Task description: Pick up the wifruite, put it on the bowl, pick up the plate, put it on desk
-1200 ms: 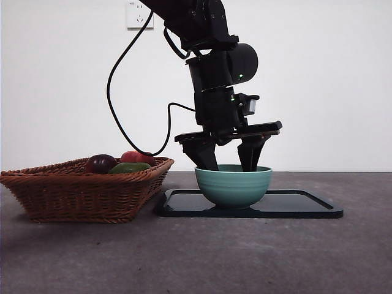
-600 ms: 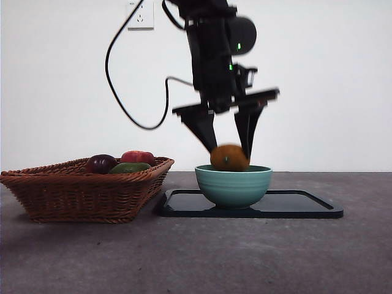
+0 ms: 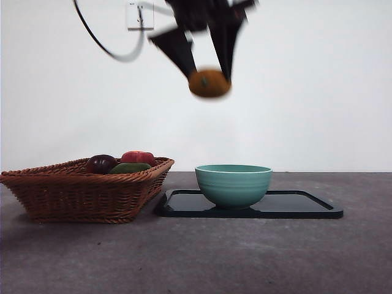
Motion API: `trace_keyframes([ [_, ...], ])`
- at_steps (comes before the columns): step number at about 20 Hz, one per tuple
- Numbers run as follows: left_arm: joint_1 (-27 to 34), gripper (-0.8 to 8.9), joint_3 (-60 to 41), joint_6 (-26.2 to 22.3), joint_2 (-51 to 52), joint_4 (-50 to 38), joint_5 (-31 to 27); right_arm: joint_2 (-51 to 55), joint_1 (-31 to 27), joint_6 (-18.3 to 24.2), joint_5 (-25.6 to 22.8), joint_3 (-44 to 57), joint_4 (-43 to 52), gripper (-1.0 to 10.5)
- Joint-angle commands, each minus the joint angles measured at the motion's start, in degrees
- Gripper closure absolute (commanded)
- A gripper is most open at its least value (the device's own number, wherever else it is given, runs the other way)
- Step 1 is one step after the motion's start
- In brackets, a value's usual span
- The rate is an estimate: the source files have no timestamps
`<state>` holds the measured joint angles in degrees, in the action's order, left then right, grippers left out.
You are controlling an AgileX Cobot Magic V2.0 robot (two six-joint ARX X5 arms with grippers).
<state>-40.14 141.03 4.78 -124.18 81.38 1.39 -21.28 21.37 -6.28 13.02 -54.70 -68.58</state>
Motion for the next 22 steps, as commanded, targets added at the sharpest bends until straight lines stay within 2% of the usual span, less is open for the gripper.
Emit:
trace_keyframes([
  [1,0.9,5.47,-3.6,-1.2,5.0,2.5,-0.3,0.1,0.3,-0.6,-0.2,-0.4,0.3,4.0],
  [8,8.7,5.47,-27.7,-0.8,21.0,1.8,-0.3,0.1,0.3,-0.9,-0.2,-0.4,0.4,4.0],
  [13,14.4,5.47,-47.8,2.0,24.8,-13.8,-0.3,0.1,0.3,-1.1,-0.3,-0.4,0.5,4.0],
  [16,16.3,5.48,-57.9,3.9,24.7,-27.8,-0.3,0.1,0.3,-1.2,-1.1,-0.4,0.5,4.0],
  [19,17.8,5.48,-62.2,4.9,23.7,-35.3,-0.3,0.1,0.3,-1.2,-1.1,-0.4,0.9,4.0],
  [22,18.5,5.48,-62.4,4.9,21.8,-36.9,-0.3,0.1,0.3,-1.2,-1.2,-0.4,0.9,4.0],
])
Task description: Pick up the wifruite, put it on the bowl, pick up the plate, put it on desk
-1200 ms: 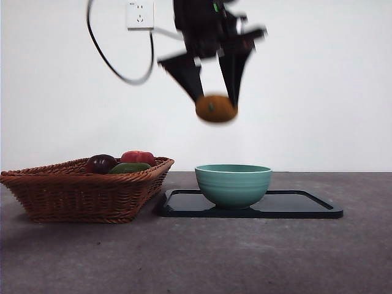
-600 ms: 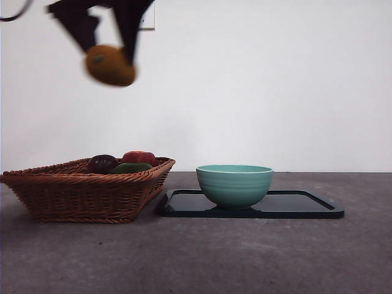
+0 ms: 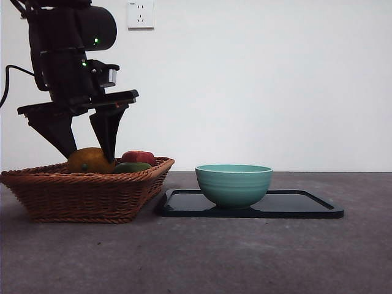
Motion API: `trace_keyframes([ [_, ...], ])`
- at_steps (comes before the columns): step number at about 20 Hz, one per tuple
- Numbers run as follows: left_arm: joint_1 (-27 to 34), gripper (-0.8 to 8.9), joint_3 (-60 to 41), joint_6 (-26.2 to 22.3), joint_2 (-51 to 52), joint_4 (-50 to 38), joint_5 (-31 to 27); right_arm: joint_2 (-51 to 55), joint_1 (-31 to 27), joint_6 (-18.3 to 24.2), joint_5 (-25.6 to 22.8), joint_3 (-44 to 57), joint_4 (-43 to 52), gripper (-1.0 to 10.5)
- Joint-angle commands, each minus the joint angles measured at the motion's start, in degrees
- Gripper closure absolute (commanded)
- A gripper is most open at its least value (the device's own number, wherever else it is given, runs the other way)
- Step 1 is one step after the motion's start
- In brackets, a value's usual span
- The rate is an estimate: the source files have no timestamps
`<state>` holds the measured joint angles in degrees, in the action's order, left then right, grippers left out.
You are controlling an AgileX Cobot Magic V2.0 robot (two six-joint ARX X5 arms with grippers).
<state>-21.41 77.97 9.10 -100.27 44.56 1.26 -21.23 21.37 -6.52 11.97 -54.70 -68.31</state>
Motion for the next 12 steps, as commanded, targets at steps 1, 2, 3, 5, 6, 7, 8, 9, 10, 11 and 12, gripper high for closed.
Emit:
trace_keyframes([
  [1,-0.2,5.48,0.7,0.6,-2.9,0.0,-0.2,0.0,0.3,-1.0,-0.2,-0.4,0.6,4.0],
  [2,-0.2,5.48,0.7,0.6,-4.0,-0.1,-0.2,0.0,0.3,-1.0,-0.2,-0.4,0.8,4.0],
  [3,-0.3,5.48,0.7,0.6,-5.1,-0.4,-0.2,0.0,0.3,-1.0,-0.2,-0.4,0.9,4.0],
  [5,-0.3,5.48,0.7,0.7,-7.5,-0.9,-0.2,0.0,0.3,-1.0,-0.2,-0.4,0.9,4.0],
  [6,-0.3,5.47,0.7,0.7,-8.3,-0.9,-0.2,0.0,0.3,-1.0,-0.2,-0.4,0.9,4.0],
  [7,-0.3,5.47,0.7,0.6,-8.5,-0.8,-0.2,0.0,0.3,-1.0,-0.2,-0.4,1.0,4.0],
  [8,-0.3,5.46,0.7,0.6,-8.5,-0.9,-0.2,0.0,0.3,-1.0,-0.2,-0.4,1.0,4.0],
  [9,-0.3,5.46,0.9,0.6,-8.5,-1.0,-0.2,0.0,0.3,-1.0,-0.2,-0.4,1.0,4.0],
  [10,-0.3,5.32,1.2,0.6,-8.5,-0.8,-0.2,0.0,0.3,-1.0,-0.2,-0.4,1.0,4.0],
  [11,-0.3,5.24,1.4,0.6,-8.5,-0.7,-0.2,0.0,0.3,-1.0,-0.2,-0.4,1.0,4.0],
  [12,-0.3,4.75,1.6,0.6,-8.4,-0.4,-0.2,0.0,0.3,-1.0,-0.2,-0.4,1.0,4.0],
])
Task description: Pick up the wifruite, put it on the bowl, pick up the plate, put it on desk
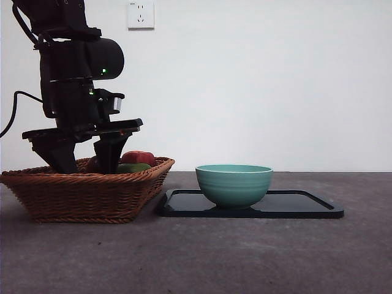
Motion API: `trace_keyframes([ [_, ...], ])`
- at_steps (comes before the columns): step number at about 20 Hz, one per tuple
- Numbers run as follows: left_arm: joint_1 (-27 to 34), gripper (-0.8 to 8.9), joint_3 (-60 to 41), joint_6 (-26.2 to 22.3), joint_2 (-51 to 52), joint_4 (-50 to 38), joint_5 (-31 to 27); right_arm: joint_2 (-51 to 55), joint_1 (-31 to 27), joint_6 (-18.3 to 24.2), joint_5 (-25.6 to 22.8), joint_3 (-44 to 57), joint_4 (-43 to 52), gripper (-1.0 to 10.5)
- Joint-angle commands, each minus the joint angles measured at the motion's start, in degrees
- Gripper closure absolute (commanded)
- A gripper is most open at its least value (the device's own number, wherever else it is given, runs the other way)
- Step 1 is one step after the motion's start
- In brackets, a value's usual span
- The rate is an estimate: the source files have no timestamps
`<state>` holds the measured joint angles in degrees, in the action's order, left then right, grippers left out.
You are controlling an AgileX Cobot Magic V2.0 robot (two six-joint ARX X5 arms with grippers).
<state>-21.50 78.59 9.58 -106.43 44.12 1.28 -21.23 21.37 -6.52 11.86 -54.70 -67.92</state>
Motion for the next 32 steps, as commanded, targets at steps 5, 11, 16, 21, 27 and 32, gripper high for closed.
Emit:
trace_keyframes([
  [5,-0.3,3.12,5.7,-0.2,-0.9,4.4,0.7,0.0,0.3,-1.0,0.1,-0.4,0.6,4.0],
  [11,-0.7,3.12,7.3,-2.0,9.6,9.1,0.8,0.0,0.3,-1.0,0.1,-0.4,0.6,4.0],
  [16,-1.1,3.13,7.3,-4.9,23.0,12.3,10.0,0.0,0.3,-1.0,0.1,-0.4,1.5,4.0],
  [21,-3.6,3.13,7.2,-9.3,34.7,17.1,13.0,0.0,0.3,-1.0,0.1,-0.4,2.2,4.0],
  [27,-7.8,3.13,5.6,-13.4,44.6,21.3,17.4,0.0,0.3,-2.3,0.1,-0.4,2.3,4.0],
  [32,-9.8,3.13,-1.2,-16.0,52.9,22.0,19.0,0.0,0.3,-4.0,0.1,-0.4,2.3,4.0],
])
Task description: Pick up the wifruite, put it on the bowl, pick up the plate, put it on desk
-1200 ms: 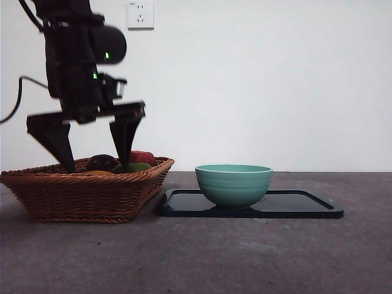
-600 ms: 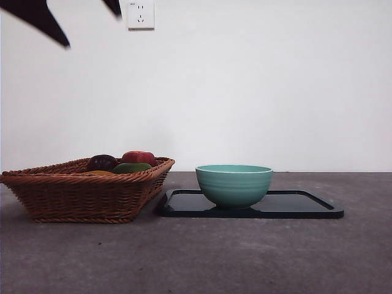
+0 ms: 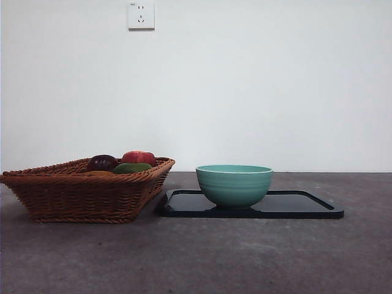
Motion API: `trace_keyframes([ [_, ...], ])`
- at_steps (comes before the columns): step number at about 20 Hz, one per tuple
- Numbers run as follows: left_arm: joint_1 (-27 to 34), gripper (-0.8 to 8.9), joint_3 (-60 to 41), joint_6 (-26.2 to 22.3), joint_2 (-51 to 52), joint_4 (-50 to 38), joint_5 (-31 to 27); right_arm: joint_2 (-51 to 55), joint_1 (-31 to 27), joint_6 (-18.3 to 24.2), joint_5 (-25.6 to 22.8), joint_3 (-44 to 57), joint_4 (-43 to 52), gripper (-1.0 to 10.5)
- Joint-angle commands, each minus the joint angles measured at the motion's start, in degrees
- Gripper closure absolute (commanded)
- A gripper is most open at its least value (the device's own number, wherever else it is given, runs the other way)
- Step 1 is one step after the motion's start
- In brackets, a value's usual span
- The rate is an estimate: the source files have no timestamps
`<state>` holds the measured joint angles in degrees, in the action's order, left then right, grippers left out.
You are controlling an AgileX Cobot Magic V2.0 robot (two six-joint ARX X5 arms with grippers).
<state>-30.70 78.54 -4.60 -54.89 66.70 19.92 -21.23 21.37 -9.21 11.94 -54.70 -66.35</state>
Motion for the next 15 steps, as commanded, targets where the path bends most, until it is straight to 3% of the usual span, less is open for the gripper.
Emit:
trace_keyframes([
  [1,-0.8,3.13,-3.2,-1.8,3.3,-1.2,0.8,0.0,0.3,-1.6,0.0,-0.4,0.7,4.0],
  [8,-0.8,3.13,-11.7,-1.9,16.0,-4.6,1.4,-7.3,0.3,-3.1,0.1,-0.4,0.8,4.0],
  [11,-0.8,3.13,-11.7,-1.8,18.6,-4.9,1.4,-14.7,0.3,-3.0,0.7,-0.5,1.9,4.0],
  [15,-0.8,3.13,-11.7,-1.7,19.4,-4.6,1.5,-27.5,0.3,-2.8,5.0,-0.8,9.8,4.0],
])
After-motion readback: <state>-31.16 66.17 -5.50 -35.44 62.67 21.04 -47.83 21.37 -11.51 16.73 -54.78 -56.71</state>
